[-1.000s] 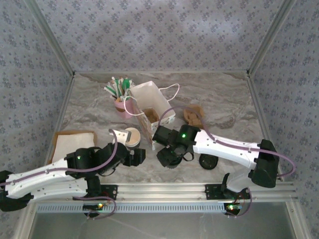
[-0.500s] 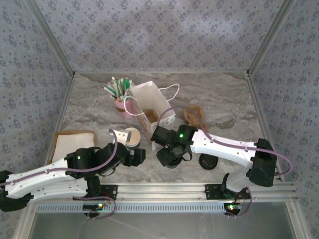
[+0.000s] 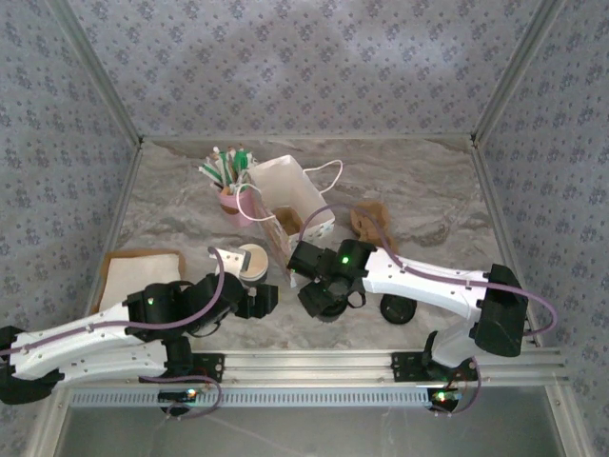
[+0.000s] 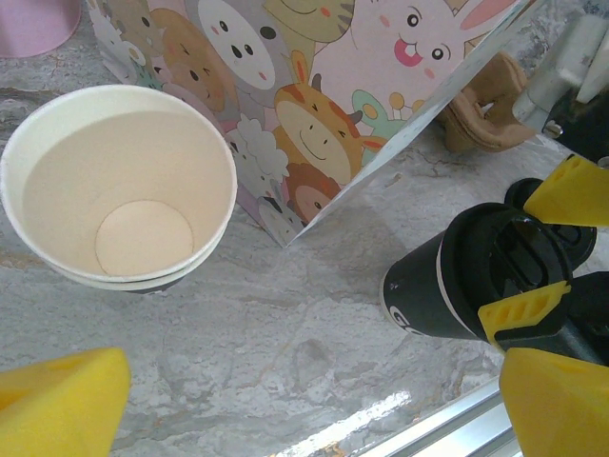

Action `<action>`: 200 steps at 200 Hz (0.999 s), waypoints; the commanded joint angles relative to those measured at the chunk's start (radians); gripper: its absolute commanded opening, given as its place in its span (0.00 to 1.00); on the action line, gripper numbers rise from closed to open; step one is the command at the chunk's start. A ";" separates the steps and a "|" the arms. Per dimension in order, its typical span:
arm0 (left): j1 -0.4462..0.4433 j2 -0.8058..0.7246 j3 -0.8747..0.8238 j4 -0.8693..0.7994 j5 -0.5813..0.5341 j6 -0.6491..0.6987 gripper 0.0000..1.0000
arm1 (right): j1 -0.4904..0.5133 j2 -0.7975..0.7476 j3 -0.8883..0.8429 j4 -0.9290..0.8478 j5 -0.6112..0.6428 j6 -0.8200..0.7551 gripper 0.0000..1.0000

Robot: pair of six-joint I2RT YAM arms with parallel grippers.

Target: Pack the takeout coffee

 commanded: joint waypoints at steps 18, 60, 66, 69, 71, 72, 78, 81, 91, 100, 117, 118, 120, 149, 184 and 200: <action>-0.005 -0.006 0.009 0.002 0.004 0.014 0.99 | -0.001 0.007 -0.017 -0.004 0.027 0.024 0.82; -0.004 -0.004 0.015 0.002 0.007 0.016 0.99 | 0.001 0.004 -0.021 -0.001 0.033 0.024 0.77; -0.004 -0.004 0.015 0.003 0.008 0.016 1.00 | 0.002 0.002 -0.021 -0.002 0.034 0.024 0.76; -0.004 -0.005 0.015 0.002 0.007 0.016 1.00 | 0.002 0.002 -0.020 -0.002 0.034 0.024 0.76; -0.005 -0.006 0.015 0.002 0.007 0.016 0.99 | 0.002 0.002 -0.020 -0.003 0.034 0.024 0.75; -0.005 -0.006 0.014 0.002 0.007 0.016 0.99 | 0.002 0.002 -0.020 -0.003 0.034 0.024 0.75; -0.005 -0.005 0.016 0.002 0.006 0.016 1.00 | 0.004 0.001 -0.020 -0.005 0.036 0.024 0.74; -0.005 -0.005 0.017 0.002 0.007 0.016 0.99 | 0.004 0.001 -0.020 -0.007 0.037 0.025 0.74; -0.005 -0.007 0.016 0.001 0.009 0.016 0.99 | 0.004 -0.003 -0.018 -0.010 0.040 0.026 0.73; -0.004 -0.008 0.018 0.001 0.010 0.015 0.99 | 0.005 -0.009 -0.018 -0.016 0.044 0.027 0.71; -0.004 -0.009 0.019 0.005 0.011 0.016 1.00 | 0.007 -0.026 -0.024 -0.026 0.050 0.035 0.69; -0.004 -0.008 0.019 0.005 0.011 0.015 0.99 | 0.006 -0.028 -0.024 -0.027 0.051 0.037 0.69; -0.005 -0.008 0.018 0.005 0.011 0.016 0.99 | 0.007 -0.031 -0.024 -0.027 0.052 0.038 0.69; -0.004 -0.007 0.020 0.011 0.017 0.018 1.00 | 0.008 -0.074 -0.061 -0.051 0.067 0.058 0.69; -0.004 -0.003 0.021 0.018 0.022 0.018 0.99 | 0.007 -0.134 -0.117 -0.089 0.055 0.081 0.69; -0.004 0.000 0.022 0.022 0.024 0.019 1.00 | 0.003 -0.157 -0.141 -0.097 0.051 0.087 0.69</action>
